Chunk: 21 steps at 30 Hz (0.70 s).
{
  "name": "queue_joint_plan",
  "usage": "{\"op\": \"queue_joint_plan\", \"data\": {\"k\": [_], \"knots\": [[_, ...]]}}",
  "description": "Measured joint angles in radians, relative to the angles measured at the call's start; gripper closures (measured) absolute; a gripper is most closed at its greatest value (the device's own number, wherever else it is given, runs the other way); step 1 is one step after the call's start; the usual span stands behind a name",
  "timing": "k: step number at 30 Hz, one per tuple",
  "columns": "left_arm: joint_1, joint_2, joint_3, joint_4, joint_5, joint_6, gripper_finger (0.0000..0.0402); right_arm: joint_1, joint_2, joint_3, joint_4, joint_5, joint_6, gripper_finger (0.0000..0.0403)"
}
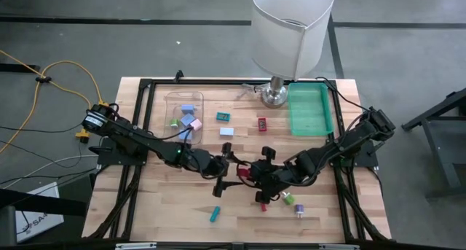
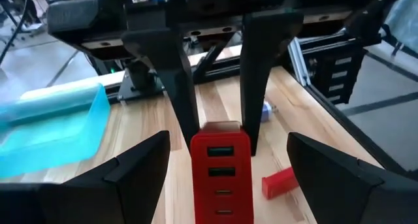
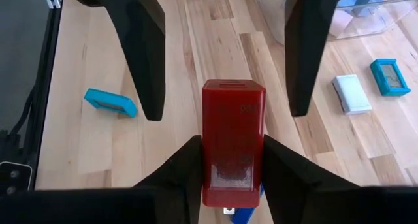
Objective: Pick & Place Office items
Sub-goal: Put the red charger adapter into the transparent bin
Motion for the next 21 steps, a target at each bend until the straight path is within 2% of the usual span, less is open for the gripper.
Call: {"op": "queue_joint_plan", "data": {"k": [8, 21], "knots": [[0.0, 0.0, 0.0, 0.001, 0.0, -0.121, 0.0101, 0.0, 0.0, 0.0, 0.05, 0.0, -0.043, 0.0287], [0.0, 0.0, 0.0, 0.001, 0.0, -0.14, 0.0101, 0.0, 0.0, 0.0, 0.06, -0.001, -0.047, 0.0288]]}}
